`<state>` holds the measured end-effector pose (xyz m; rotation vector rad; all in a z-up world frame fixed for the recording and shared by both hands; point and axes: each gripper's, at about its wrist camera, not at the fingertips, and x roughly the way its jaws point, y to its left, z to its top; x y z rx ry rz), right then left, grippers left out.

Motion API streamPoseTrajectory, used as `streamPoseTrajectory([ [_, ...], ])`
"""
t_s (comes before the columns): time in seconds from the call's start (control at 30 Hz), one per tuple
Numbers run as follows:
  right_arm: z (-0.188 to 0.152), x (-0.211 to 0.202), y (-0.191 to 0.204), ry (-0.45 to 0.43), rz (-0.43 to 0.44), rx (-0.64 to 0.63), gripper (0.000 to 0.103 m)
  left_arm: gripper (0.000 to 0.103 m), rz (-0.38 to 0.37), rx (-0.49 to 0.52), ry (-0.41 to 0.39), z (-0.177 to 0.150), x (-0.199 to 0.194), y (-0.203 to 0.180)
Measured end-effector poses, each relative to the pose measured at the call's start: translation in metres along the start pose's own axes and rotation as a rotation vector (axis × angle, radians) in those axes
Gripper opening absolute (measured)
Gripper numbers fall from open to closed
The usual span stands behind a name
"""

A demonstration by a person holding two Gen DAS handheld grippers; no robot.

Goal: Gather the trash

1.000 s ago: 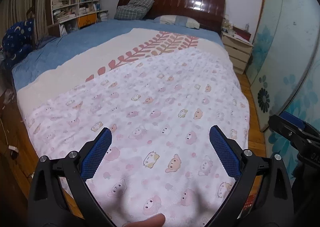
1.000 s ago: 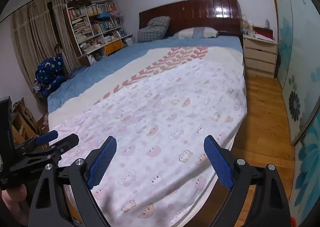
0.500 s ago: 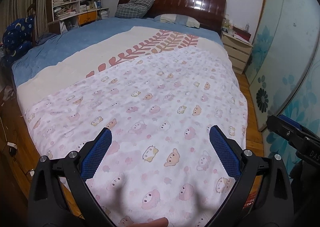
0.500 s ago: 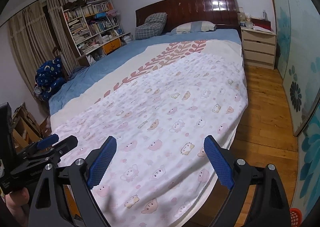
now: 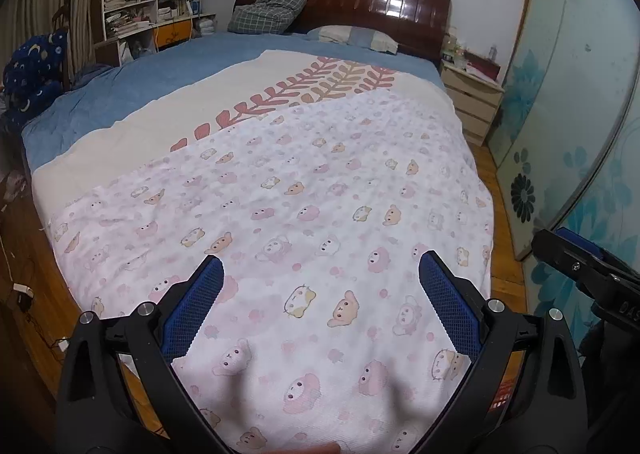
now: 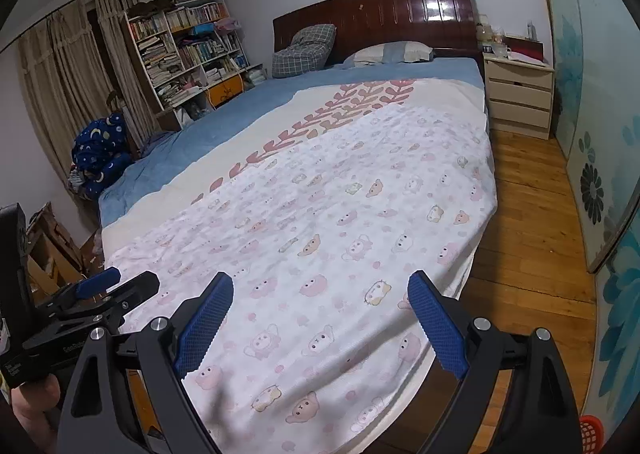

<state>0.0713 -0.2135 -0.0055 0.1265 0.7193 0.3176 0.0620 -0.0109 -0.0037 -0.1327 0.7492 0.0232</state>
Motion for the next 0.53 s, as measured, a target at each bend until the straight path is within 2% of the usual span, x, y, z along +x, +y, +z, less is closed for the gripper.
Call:
streamPoseTrajectory([
  [0.17,-0.0001,0.0009,0.0006,0.001,-0.003,-0.008,0.088,0.097,-0.009,-0.008,-0.007,-0.0009,-0.001,0.0015],
  [0.33,-0.0013,0.0033,0.0,0.013,-0.007,-0.006,0.088,0.097,-0.008,-0.041,0.026,-0.0011,0.003,0.0048],
  [0.53,-0.0025,0.0056,-0.0012,0.021,0.002,0.003,0.088,0.097,0.007,-0.035,0.035,-0.0025,0.0041,0.0036],
])
